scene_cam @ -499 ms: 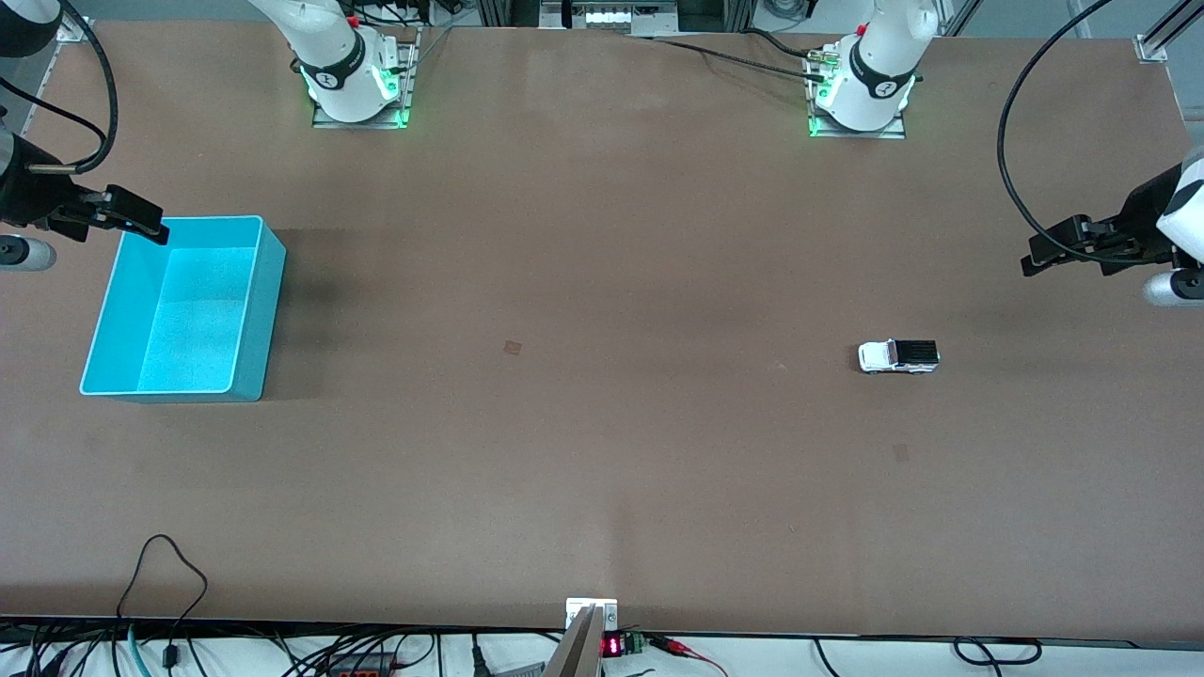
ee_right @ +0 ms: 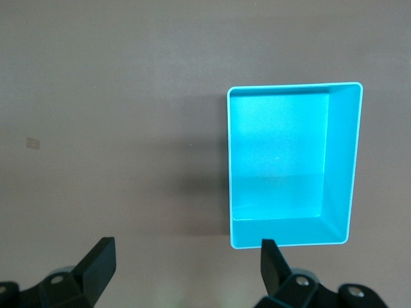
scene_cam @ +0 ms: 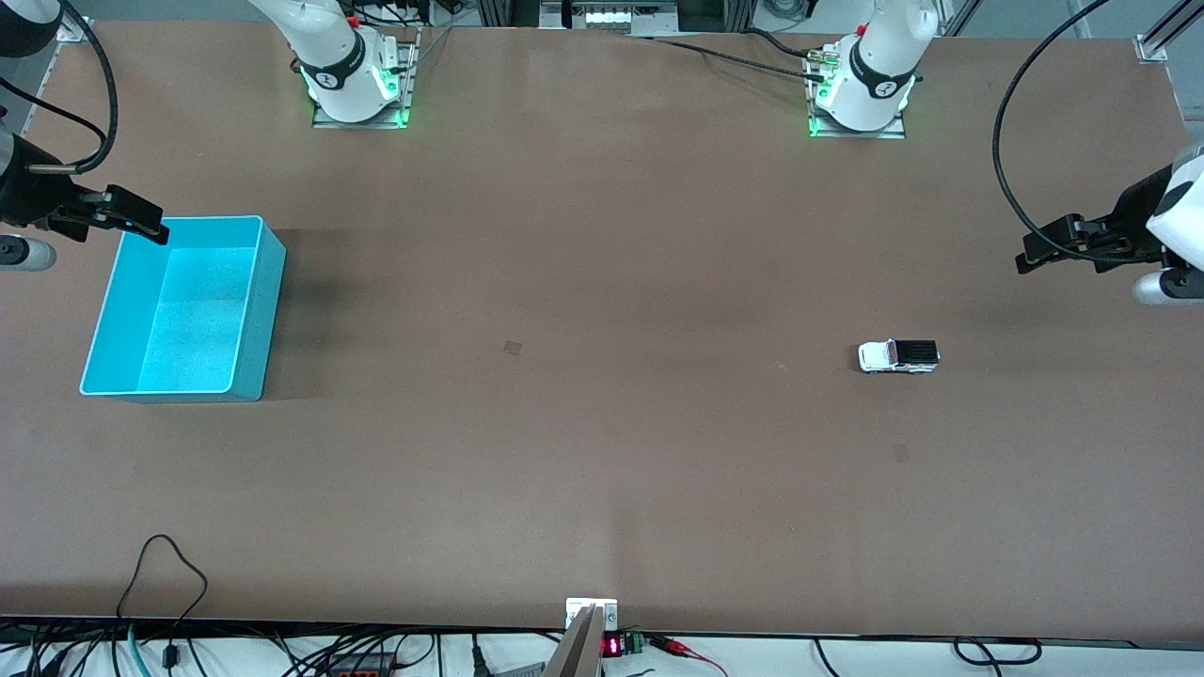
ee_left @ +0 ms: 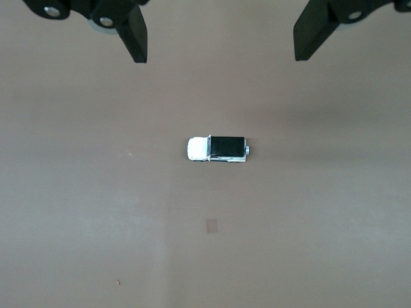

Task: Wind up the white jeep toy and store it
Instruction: 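Reach the left gripper over the white toy jeep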

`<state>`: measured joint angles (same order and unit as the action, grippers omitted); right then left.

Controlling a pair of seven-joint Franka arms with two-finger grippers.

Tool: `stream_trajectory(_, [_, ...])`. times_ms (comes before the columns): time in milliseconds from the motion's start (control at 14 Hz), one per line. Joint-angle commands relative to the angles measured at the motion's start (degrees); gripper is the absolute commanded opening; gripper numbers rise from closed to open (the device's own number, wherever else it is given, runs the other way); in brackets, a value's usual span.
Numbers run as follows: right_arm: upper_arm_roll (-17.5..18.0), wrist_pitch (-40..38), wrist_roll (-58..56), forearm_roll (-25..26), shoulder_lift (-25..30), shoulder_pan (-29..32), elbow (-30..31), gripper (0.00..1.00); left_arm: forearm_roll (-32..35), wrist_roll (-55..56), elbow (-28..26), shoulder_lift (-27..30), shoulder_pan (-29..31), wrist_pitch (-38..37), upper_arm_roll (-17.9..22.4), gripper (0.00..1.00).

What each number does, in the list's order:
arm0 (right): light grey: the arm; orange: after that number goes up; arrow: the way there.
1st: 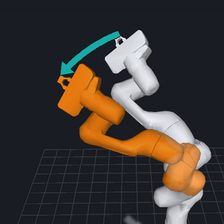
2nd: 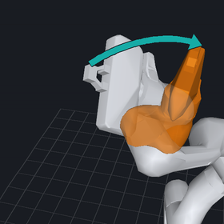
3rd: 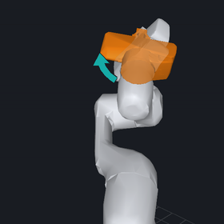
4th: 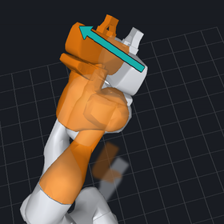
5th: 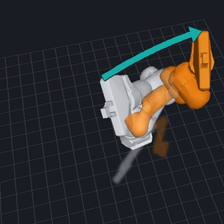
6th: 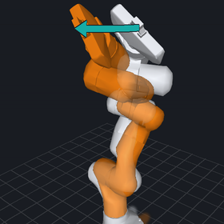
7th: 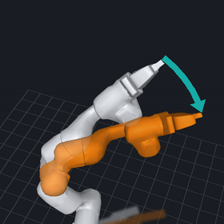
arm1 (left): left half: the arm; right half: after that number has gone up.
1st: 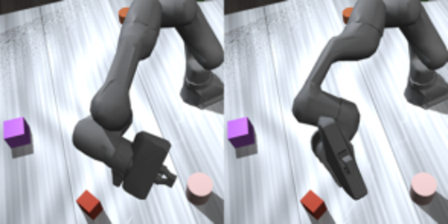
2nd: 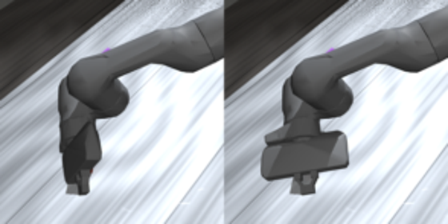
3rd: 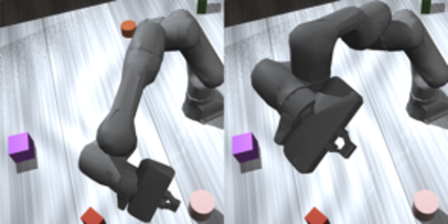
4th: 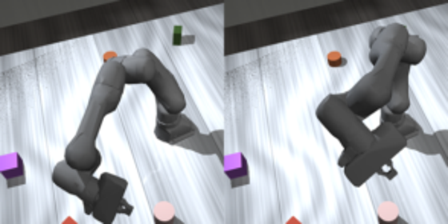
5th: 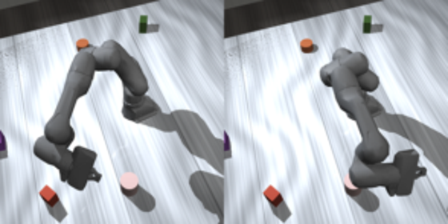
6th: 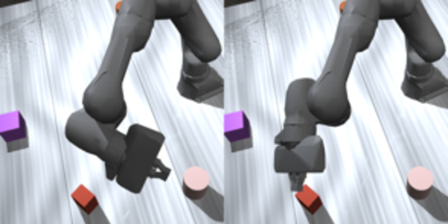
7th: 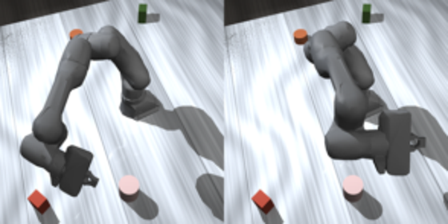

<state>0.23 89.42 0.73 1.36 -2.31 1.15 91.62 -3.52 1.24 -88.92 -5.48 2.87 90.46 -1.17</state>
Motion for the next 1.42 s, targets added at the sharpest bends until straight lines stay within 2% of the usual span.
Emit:
stream_trajectory(0, [-0.23,-0.47,-0.82,-0.31,-0.32,-0.18,-0.92,1.00,1.41,-0.89,-4.59,1.96,0.04,3.30,-0.33,1.00])
stream_trajectory(356, [-0.23,-0.29,-0.82,-0.48,-0.76,0.08,-1.09,1.00,4.49,-2.11,-11.44,1.52,-0.67,8.05,-3.31,1.00])
stream_trajectory(427, [-0.32,-0.29,-0.82,-0.49,-0.76,0.08,-1.10,1.00,4.49,-4.90,-14.15,1.61,-0.49,9.89,-4.53,1.00])
stream_trajectory(855, [-0.32,-0.21,-0.82,-0.49,-0.85,0.17,-1.10,1.00,4.49,-24.22,-25.32,-1.46,0.21,23.25,-6.13,1.00])
stream_trajectory(1353, [-0.41,-0.03,-0.82,-1.54,-0.85,0.26,-1.10,1.00,5.97,-54.02,-26.22,-11.47,3.19,31.07,-6.13,1.00])
